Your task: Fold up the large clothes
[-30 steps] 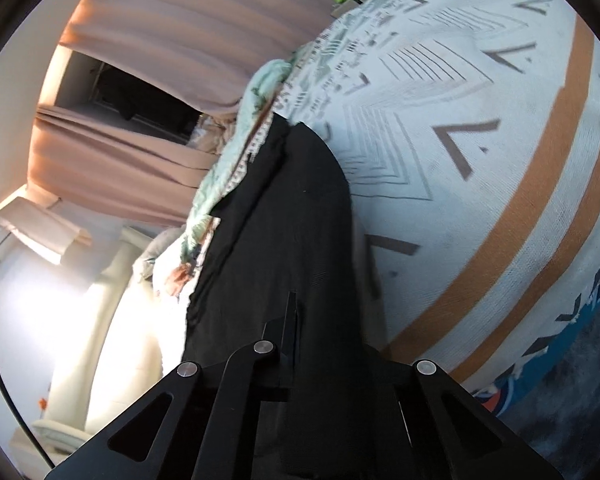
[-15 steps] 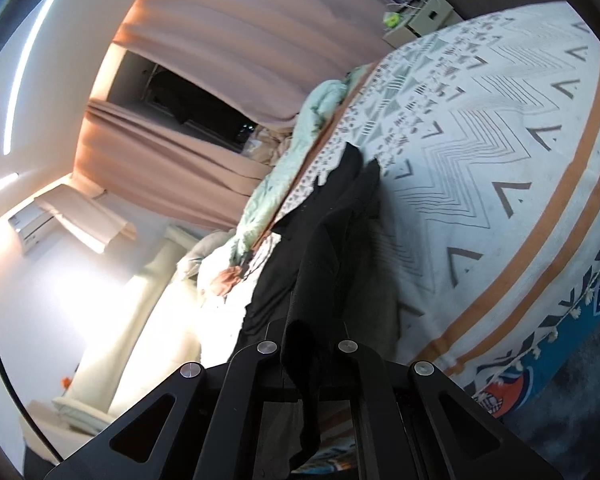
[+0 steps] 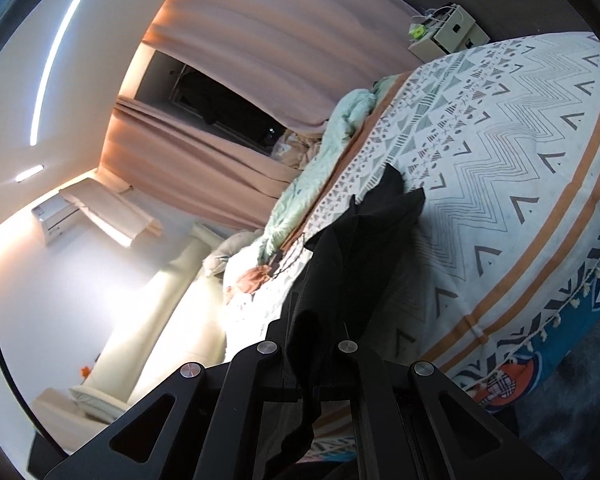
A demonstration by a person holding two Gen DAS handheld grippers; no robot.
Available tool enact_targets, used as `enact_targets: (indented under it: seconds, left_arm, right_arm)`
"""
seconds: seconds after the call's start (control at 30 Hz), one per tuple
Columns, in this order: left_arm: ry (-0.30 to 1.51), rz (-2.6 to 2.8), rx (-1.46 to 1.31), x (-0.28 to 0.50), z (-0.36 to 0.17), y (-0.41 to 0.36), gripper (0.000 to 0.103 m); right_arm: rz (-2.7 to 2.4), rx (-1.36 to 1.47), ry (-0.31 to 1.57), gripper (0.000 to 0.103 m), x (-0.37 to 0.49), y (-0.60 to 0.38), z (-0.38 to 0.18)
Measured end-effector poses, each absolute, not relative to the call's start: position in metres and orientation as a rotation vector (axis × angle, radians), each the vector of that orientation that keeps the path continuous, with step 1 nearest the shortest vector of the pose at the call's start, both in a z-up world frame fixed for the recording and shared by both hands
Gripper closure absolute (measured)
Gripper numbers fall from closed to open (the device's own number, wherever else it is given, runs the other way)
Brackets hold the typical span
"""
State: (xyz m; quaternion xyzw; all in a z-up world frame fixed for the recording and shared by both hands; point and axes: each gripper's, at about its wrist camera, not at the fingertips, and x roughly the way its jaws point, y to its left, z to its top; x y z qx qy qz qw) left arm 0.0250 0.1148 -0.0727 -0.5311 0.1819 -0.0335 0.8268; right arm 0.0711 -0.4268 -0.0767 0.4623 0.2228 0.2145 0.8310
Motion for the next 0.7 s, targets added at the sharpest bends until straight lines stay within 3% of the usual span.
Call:
enact_targets:
  seconds: [0.33, 0.7]
  left_arm:
    - [0.339, -0.099, -1.143, 0.017, -0.048, 0.121, 0.102]
    - [0.285, -0.124, -1.134, 0.061, -0.016, 0.134, 0.102]
  right_arm:
    - [0.470, 1.000, 0.441, 0.100, 0.055, -0.433, -0.059]
    - [0.467, 1.035, 0.372, 0.100, 0.089, -0.429, -0.033]
